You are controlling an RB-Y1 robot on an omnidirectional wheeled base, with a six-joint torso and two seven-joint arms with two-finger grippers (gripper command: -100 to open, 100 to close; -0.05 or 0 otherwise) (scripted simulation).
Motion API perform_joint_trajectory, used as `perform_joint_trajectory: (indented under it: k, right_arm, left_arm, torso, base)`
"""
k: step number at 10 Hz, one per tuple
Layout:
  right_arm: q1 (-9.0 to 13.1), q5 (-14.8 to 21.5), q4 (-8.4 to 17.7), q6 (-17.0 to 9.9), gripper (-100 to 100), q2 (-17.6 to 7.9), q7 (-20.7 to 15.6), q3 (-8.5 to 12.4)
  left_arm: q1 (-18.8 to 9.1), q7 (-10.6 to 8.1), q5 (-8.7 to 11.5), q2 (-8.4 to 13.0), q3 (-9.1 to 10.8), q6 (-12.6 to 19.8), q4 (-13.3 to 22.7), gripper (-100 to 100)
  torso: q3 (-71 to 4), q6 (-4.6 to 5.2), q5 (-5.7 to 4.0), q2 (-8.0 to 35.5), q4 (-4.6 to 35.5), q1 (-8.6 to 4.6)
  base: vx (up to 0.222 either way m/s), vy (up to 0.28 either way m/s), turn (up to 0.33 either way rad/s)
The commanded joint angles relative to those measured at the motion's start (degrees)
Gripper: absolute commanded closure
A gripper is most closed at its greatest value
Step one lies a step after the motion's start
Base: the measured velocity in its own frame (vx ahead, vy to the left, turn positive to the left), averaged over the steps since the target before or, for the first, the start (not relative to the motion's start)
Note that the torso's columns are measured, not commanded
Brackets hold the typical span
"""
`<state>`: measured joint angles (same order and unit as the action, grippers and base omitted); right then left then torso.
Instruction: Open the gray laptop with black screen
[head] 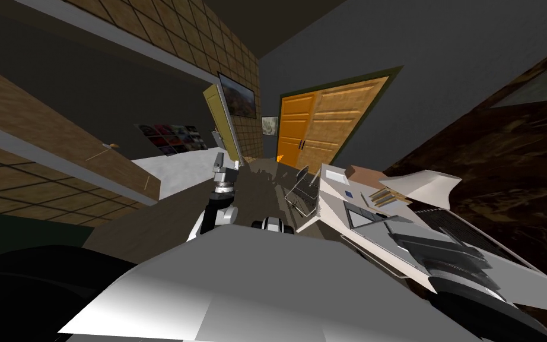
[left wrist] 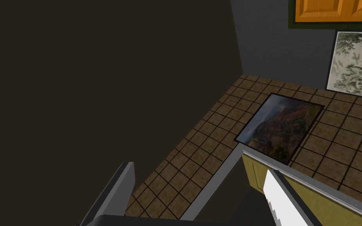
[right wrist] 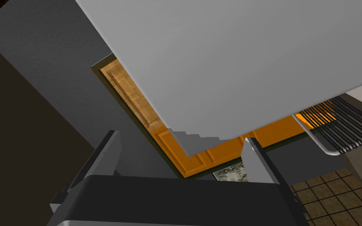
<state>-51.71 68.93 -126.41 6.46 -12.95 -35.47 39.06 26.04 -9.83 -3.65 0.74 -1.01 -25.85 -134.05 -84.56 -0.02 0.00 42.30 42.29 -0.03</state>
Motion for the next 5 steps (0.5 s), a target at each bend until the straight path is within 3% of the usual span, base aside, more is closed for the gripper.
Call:
perform_joint_trajectory:
  k: [1, 2, 3, 4, 5]
  right_arm:
    - [1.14, -0.21, 0.42, -0.2, -100, 0.46, -0.2, -0.12]
    - [-0.08, -0.69, -0.52, -0.2, -100, 0.11, 0.61, 0.73]
    - [0.63, -0.59, 0.1, 0.08, -100, 0.39, 0.07, 0.62]
    - [0.56, -0.64, 0.05, 0.17, 100, 0.37, 0.18, 0.73]
    - [-2.3, -1.86, 2.86, -0.62, 100, -0.78, 3.03, 1.46]
  left_arm:
    - [0.0, 0.0, 0.0, 0.0, 0.0, 0.0, 0.0, 0]
    - [0.0, 0.0, 0.0, 0.01, 0.01, 0.0, 0.0, 0]
    - [0.01, 0.0, 0.0, 0.02, 0.02, 0.0, 0.0, 0]
    - [0.0, 0.0, 0.0, 0.02, 0.02, 0.0, 0.0, 0]
    - [0.0, 0.0, 0.0, 0.01, 0.01, 0.0, 0.0, 0]
  torso:
    - [-0.01, -0.02, -0.03, -0.03, 0.0, -0.06]
    - [0.02, 0.02, -0.06, 0.05, 0.01, -0.23]
    - [-0.09, 0.02, -0.11, -0.18, -0.04, -0.36]
    - [-0.04, 0.01, -0.07, -0.05, -0.03, -0.16]
    - [0.08, 0.04, 0.02, 0.14, 0.05, 0.03]
  base:
    - [0.026, 0.055, 0.001]
    - [0.105, -0.022, -0.003]
    - [0.066, -0.018, 0.002]
    - [0.01, -0.002, 0.004]
    - [-0.035, 0.001, 0.328]
